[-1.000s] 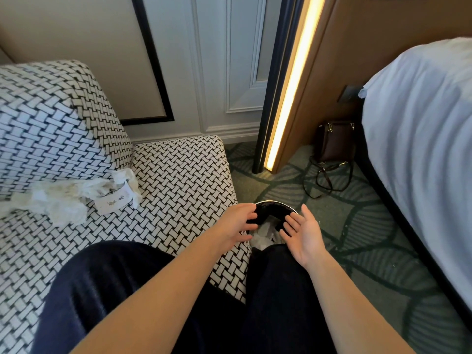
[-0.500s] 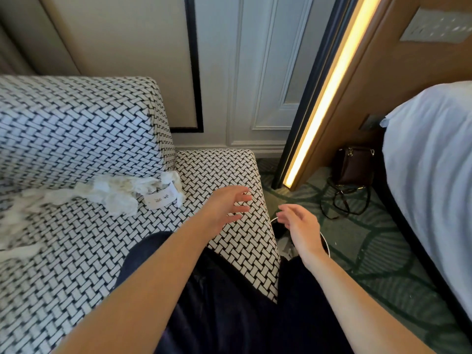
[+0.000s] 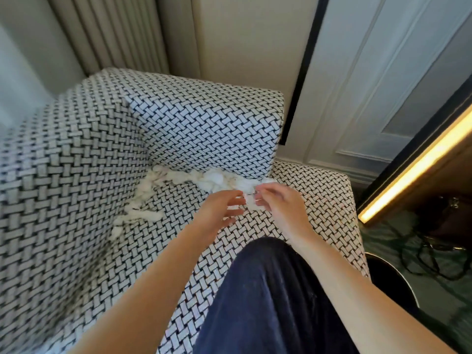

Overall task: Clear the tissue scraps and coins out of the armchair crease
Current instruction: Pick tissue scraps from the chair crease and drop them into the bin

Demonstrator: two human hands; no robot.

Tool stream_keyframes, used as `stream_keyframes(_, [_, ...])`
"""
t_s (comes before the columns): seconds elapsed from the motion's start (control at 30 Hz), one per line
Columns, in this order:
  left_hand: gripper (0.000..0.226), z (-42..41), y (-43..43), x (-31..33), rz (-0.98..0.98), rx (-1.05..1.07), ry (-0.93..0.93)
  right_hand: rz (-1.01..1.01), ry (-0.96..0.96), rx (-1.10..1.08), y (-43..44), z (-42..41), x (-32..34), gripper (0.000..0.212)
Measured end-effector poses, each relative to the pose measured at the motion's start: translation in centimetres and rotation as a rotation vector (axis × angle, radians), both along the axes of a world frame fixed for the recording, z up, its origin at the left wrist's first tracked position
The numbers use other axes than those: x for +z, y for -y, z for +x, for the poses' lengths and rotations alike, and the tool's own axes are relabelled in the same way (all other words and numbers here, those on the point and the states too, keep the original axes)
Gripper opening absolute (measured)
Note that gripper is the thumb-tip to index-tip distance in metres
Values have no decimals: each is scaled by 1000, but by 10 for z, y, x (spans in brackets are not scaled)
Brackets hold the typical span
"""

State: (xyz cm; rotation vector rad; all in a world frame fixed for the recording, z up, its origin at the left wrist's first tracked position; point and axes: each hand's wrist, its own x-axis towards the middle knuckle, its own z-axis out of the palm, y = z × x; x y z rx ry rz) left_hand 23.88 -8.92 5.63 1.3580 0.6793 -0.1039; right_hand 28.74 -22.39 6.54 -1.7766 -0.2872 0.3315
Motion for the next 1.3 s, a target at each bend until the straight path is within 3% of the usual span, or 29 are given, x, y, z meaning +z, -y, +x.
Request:
stream_keyframes(0.23, [28, -42, -74, -36, 98, 249, -119, -108, 68, 256, -91, -26, -22, 14])
stream_keyframes(0.43, [36, -74, -117, -74, 496, 509, -313, -252, 135, 424, -132, -48, -54, 18])
stream_keyframes(0.6, [59, -81, -133, -90, 405, 548, -473, -391, 190, 556, -134, -46, -76, 20])
stream_keyframes(0.83, [66, -60, -140, -84, 199, 646, -540, -444, 154, 602, -136, -37, -92, 22])
stream_keyframes(0.97, [68, -54, -139, -86, 221, 681, -593, -447, 136, 604, -137, -36, -96, 19])
stream_keyframes(1.13, [76, -53, -135, -100, 341, 651, -507, -472, 131, 595, -137, -36, -99, 20])
stream_keyframes(1.3, [69, -57, -133, -102, 363, 670, -439, -478, 118, 599, -137, -37, -98, 21])
